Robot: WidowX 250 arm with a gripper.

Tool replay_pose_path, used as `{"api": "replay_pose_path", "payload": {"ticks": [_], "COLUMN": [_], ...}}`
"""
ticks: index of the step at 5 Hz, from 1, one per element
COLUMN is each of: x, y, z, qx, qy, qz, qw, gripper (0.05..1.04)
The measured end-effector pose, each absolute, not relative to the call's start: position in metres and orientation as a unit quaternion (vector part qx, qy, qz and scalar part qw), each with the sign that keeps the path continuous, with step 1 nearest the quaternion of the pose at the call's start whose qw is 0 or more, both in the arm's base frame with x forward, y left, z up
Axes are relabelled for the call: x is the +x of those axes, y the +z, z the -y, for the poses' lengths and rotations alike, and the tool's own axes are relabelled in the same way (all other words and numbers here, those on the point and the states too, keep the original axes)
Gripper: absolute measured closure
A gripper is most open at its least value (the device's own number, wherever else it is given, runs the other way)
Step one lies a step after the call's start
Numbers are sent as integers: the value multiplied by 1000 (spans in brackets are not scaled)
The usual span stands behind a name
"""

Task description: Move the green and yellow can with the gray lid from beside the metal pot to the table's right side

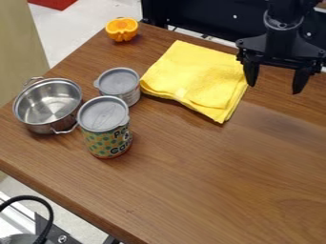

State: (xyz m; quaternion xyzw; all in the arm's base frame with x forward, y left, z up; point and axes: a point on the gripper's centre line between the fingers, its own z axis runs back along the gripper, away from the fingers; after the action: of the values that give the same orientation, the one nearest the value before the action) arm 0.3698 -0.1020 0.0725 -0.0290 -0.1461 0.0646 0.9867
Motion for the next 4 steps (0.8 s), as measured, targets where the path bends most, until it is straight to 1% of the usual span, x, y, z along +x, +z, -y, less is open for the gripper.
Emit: {"api": "replay_pose_path", "payload": {"ticks": [1,2,3,4], "x": [365,355,352,342], "y": [60,48,57,73], "z": [100,82,65,34], "qx": [-22,11,26,60], "qy": [68,125,158,224], "qz": [130,122,133,151], "qw": [989,985,978,961], "gripper": [88,88,88,88]}}
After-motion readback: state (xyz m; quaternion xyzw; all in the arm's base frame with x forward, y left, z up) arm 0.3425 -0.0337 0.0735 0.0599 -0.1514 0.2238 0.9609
